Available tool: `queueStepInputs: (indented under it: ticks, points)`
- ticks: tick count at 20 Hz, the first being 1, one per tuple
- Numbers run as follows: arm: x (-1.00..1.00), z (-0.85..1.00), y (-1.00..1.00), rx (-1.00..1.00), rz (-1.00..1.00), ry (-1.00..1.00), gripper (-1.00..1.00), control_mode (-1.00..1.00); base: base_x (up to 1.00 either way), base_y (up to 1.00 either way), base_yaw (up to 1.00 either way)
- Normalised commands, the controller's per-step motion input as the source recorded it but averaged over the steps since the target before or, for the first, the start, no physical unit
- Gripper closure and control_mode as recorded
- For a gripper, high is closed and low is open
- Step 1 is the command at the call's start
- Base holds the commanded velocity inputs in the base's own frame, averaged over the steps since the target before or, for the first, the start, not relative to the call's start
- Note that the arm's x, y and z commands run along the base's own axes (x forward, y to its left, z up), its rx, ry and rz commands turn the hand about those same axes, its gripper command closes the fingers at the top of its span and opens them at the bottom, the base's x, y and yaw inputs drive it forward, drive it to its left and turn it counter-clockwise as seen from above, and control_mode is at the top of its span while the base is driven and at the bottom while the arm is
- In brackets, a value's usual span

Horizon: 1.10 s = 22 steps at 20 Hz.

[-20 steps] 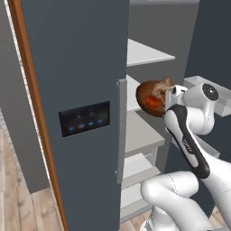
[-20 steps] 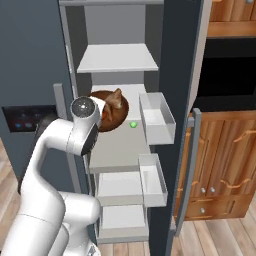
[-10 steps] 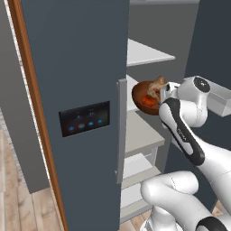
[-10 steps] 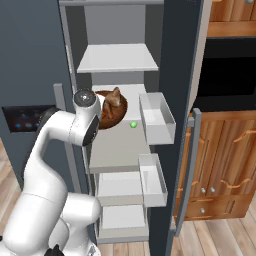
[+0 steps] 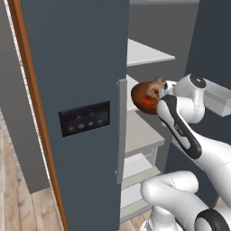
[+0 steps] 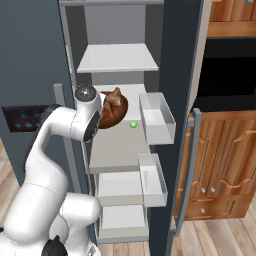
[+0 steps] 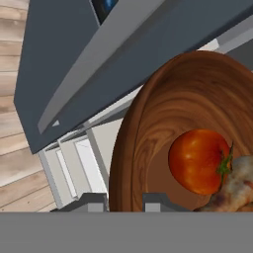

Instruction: Pick the chicken drumstick and tomato from their plates and place them in the bowl. Then put the bowl in the fridge.

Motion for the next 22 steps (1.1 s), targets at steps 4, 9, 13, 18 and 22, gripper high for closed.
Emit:
queueStepInputs:
  ticks: [4, 9, 13, 18, 22]
  points:
    - [0.11, -0.02, -0.02, 0.0, 0.0, 0.0, 1.0, -1.0, 0.0, 0.0, 0.0]
    - [0.23, -0.03, 0.0, 0.0, 0.0, 0.0, 1.0, -1.0, 0.0, 0.0, 0.0]
    - [0.3, -0.02, 0.0, 0.0, 0.04, 0.0, 1.0, -1.0, 0.0, 0.0, 0.0]
    - [0.31, -0.07, 0.0, -0.02, 0.04, 0.0, 1.0, -1.0, 0.0, 0.0, 0.0]
    - [0.28, -0.14, 0.0, -0.04, 0.04, 0.0, 1.0, -1.0, 0.0, 0.0, 0.0]
